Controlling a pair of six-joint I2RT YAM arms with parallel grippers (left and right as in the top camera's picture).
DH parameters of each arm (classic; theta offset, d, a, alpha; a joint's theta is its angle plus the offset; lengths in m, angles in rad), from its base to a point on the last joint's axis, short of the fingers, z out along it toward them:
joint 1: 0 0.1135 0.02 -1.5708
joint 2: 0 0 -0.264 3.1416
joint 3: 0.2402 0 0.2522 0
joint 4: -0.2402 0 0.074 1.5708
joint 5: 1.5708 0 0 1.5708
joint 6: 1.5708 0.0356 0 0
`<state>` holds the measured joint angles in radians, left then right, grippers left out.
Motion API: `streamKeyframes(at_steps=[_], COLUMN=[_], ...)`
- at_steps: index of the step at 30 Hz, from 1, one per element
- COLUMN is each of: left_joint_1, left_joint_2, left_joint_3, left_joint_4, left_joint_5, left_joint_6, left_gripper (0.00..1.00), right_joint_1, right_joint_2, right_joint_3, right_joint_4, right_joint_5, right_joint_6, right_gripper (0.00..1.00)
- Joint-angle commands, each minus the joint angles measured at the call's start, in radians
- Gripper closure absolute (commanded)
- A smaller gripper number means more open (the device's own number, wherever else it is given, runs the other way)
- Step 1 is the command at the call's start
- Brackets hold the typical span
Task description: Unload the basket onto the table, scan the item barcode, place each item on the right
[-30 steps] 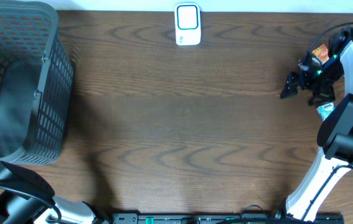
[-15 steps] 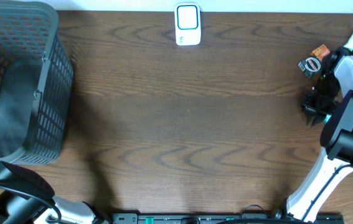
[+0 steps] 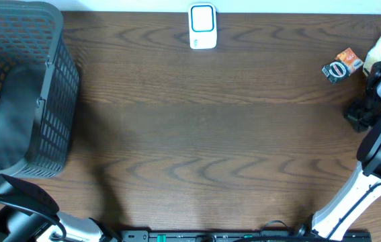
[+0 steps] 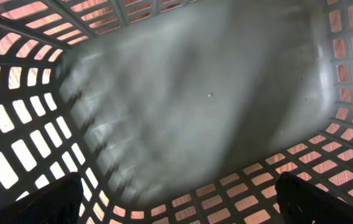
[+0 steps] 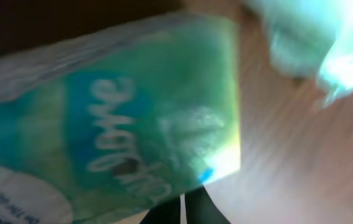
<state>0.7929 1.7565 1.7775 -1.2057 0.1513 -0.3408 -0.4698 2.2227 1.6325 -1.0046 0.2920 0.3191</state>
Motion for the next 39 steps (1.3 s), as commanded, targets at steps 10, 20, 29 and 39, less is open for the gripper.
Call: streamKeyframes(at_steps=[10, 20, 29, 39], left_joint_1=[0.003, 0.003, 0.003, 0.003], left_joint_2=[0.005, 0.005, 0.005, 0.005], left_joint_3=[-0.002, -0.002, -0.002, -0.002], left_joint_4=[-0.005, -0.005, -0.005, -0.005], left_joint_5=[-0.003, -0.003, -0.003, -0.003], left_joint_6=[-0.005, -0.005, -0.005, -0.005], left_gripper=[0.02, 0.02, 0.02, 0.02], right_joint_1=[0.011, 0.011, 0.017, 0.127], right_joint_2=[-0.003, -0.109, -0.422, -0.743], right_joint_3=[0.094, 0.424, 0.445, 0.386], right_joint_4=[0.144, -0.243, -0.456, -0.642], right_joint_5=[-0.172, -0.29, -0.642, -0.64], right_joint_6=[-0.054, -0.056, -0.242, -0.37], right_gripper=[0.99, 0.99, 0.99, 0.77])
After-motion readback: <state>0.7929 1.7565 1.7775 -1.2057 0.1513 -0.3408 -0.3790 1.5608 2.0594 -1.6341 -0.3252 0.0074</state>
